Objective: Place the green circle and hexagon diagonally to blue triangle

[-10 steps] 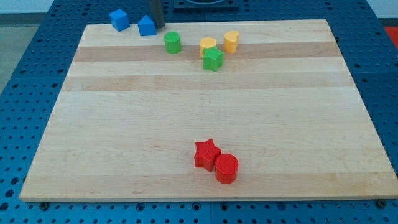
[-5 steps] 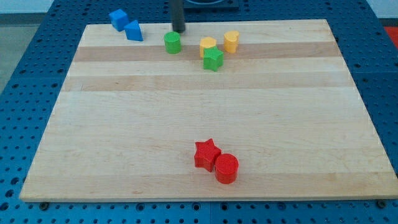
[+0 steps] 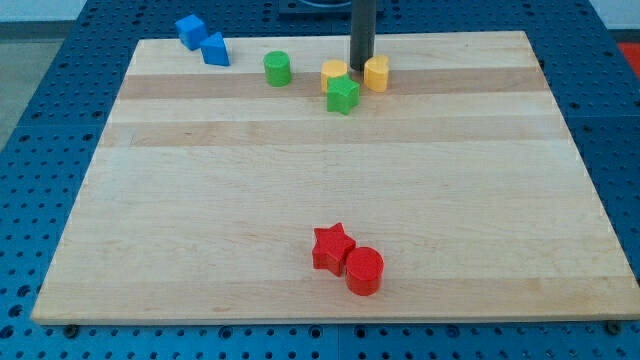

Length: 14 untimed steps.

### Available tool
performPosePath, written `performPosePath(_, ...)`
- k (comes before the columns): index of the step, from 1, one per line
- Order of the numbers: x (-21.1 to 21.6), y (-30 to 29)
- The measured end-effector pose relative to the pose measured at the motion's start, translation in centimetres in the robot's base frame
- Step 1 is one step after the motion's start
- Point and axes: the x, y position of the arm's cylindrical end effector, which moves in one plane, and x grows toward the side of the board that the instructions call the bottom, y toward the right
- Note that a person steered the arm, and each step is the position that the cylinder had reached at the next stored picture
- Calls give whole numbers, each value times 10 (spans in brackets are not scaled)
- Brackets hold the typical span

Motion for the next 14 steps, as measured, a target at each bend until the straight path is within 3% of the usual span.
performPosePath(4,31,-13)
performPosePath(9,29,-92)
performPosePath(14,7,-118)
